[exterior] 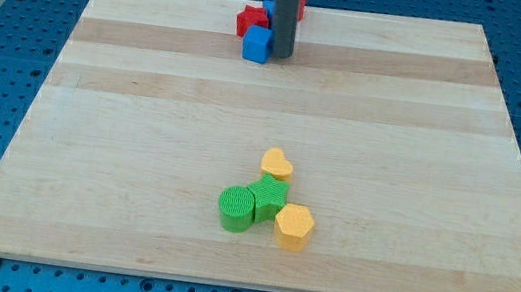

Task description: Move your arm closer to the red star

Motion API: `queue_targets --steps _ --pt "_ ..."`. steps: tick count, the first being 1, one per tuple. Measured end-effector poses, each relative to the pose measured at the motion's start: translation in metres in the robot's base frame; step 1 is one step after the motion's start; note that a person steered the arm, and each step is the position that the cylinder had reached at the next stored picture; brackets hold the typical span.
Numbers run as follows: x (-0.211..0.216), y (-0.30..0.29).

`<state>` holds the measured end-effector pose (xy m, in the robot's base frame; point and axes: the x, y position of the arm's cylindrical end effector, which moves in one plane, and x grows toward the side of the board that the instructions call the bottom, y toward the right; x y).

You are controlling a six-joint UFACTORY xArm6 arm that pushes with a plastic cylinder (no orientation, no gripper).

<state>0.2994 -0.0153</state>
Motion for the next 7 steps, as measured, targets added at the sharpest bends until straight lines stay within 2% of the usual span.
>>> queue_targets --steps 2,3,4,6,7 --pt "0.0 -0.005" --pt "0.023 0.025" --pt "0.077 0.038" --pt "0.127 -0.015" --pt "0.124 -0.026"
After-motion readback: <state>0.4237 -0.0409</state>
